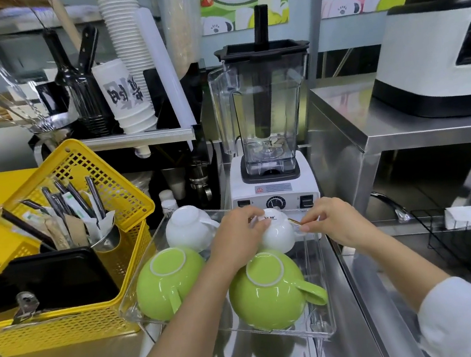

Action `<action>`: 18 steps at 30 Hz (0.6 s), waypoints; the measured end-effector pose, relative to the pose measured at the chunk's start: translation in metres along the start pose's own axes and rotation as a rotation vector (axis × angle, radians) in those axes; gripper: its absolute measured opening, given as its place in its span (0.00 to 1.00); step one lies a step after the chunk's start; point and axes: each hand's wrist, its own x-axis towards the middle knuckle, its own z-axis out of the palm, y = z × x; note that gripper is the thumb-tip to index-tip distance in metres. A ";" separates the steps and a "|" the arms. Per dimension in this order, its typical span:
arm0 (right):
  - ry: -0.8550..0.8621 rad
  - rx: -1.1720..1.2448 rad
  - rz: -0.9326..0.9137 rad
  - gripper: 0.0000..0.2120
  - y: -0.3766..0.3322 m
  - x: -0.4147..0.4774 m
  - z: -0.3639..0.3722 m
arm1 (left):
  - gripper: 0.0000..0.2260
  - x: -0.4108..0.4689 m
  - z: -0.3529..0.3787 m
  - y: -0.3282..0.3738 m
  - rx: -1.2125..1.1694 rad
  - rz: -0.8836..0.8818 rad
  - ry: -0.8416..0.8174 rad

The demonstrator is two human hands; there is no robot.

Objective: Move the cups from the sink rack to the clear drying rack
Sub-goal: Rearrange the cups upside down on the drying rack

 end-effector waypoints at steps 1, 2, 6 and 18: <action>-0.009 -0.002 -0.003 0.04 0.001 0.000 -0.001 | 0.12 0.000 0.001 0.000 0.001 0.005 -0.004; -0.015 -0.003 -0.006 0.04 0.003 0.000 -0.001 | 0.12 0.000 0.001 0.000 0.003 0.012 -0.011; -0.011 0.055 0.012 0.06 0.008 0.000 -0.004 | 0.12 0.001 0.003 0.001 0.012 0.032 -0.061; 0.113 0.070 -0.151 0.09 -0.004 -0.036 -0.002 | 0.18 -0.008 -0.018 -0.005 -0.159 -0.023 -0.138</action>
